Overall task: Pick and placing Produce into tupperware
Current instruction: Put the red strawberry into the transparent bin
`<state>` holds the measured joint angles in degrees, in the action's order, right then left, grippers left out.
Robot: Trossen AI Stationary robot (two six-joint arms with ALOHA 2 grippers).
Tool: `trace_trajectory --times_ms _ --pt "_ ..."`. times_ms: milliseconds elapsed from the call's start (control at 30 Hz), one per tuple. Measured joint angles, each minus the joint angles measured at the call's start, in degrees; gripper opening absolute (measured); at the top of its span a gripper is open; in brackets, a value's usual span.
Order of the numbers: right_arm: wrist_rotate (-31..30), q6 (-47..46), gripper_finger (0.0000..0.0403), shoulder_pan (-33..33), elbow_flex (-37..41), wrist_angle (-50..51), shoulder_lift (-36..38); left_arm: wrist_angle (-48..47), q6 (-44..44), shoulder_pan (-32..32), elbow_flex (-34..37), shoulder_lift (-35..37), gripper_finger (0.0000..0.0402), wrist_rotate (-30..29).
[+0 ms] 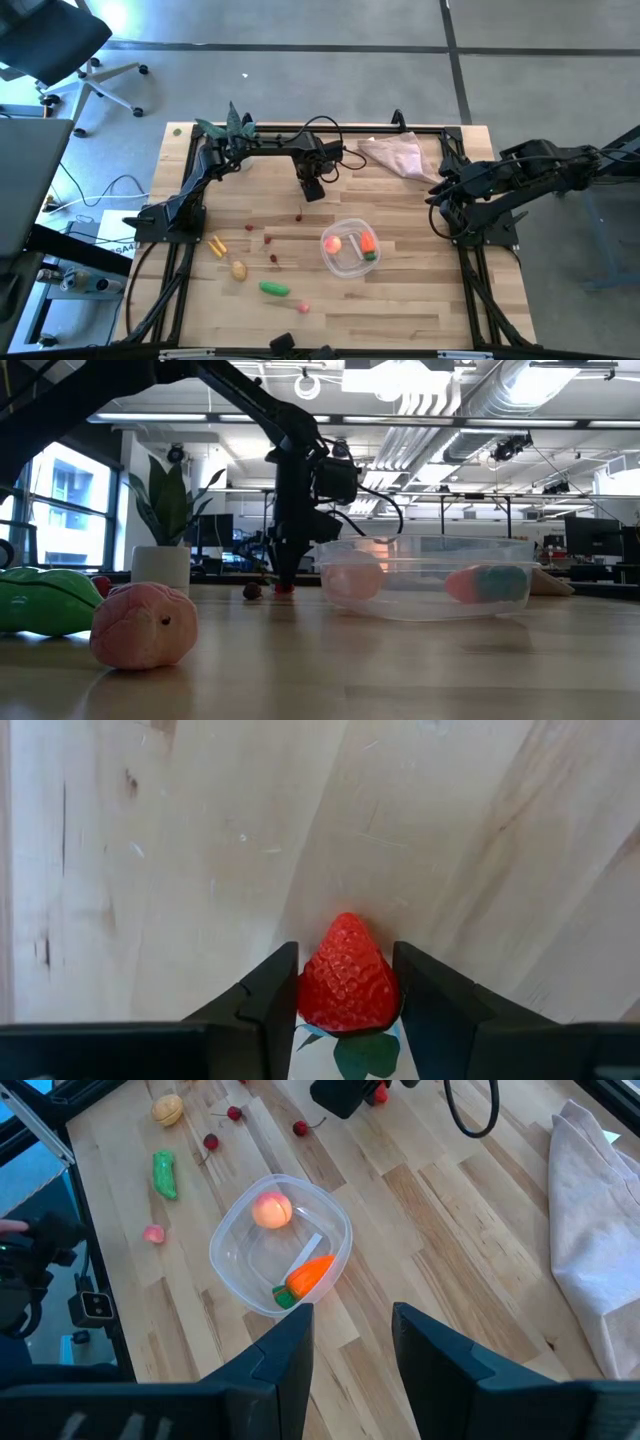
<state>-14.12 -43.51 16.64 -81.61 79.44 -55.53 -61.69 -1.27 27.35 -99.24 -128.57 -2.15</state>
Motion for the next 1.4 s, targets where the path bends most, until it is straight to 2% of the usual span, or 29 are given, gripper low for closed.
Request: trace_trajectory --times_ms 333,600,767,967,1167,1400 --pt "0.01 0.02 0.013 0.0 0.01 0.0 0.01 -0.65 0.23 0.0 0.0 0.09 0.0141 -0.71" --pt "0.01 0.02 0.013 0.0 0.01 0.0 -0.01 -2.99 0.97 -0.11 -1.23 3.56 0.0138 0.81" --pt "-0.01 0.01 0.013 0.0 -0.01 0.0 0.01 -6.93 2.8 -0.7 -7.81 5.77 0.0139 5.48" --pt "0.01 0.02 0.013 0.0 0.01 0.0 0.0 -8.38 2.86 -4.75 -21.9 6.67 0.014 11.72" --pt "-0.01 0.0 0.013 0.0 0.01 0.0 -0.01 -8.2 -1.02 -11.78 -34.48 6.78 0.014 12.59" --pt "-0.01 0.0 0.013 0.0 0.01 0.0 0.01 -4.92 -0.46 -19.96 -35.1 5.84 0.014 11.58"
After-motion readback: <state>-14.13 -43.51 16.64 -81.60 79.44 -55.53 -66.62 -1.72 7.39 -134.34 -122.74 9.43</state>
